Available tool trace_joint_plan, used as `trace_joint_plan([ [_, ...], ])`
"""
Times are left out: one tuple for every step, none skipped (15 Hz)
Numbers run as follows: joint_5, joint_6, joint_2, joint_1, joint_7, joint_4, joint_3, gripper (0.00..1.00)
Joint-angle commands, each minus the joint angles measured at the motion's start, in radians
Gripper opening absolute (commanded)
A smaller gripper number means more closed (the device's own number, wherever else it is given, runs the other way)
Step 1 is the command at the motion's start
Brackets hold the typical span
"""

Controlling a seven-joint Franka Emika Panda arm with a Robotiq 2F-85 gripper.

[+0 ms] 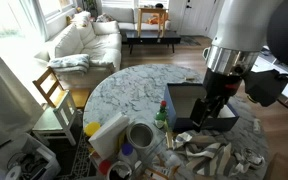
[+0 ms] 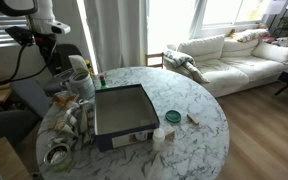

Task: Place two wooden blocks on the striped towel then put the towel in the box

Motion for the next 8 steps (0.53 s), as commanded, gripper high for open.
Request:
trace_joint_plan([
  [-0.001, -0.002, 0.000, 0.001, 0.000, 0.001, -0.001, 1.00],
  [-0.001, -0.002, 0.000, 0.001, 0.000, 0.001, -0.001, 1.00],
  [-0.001, -0.002, 0.000, 0.001, 0.000, 0.001, -0.001, 1.00],
  [-0.001, -0.002, 0.000, 0.001, 0.000, 0.001, -0.001, 1.00],
  [-0.001, -0.002, 0.000, 0.001, 0.000, 0.001, -0.001, 1.00],
  [-0.001, -0.002, 0.000, 0.001, 0.000, 0.001, -0.001, 1.00],
  [-0.012, 0.008, -0.005, -0.005, 0.034, -0.021, 0.004, 1.00],
  [0.033, 0.014, -0.011, 0.004, 0.013, -0.054, -0.005, 1.00],
])
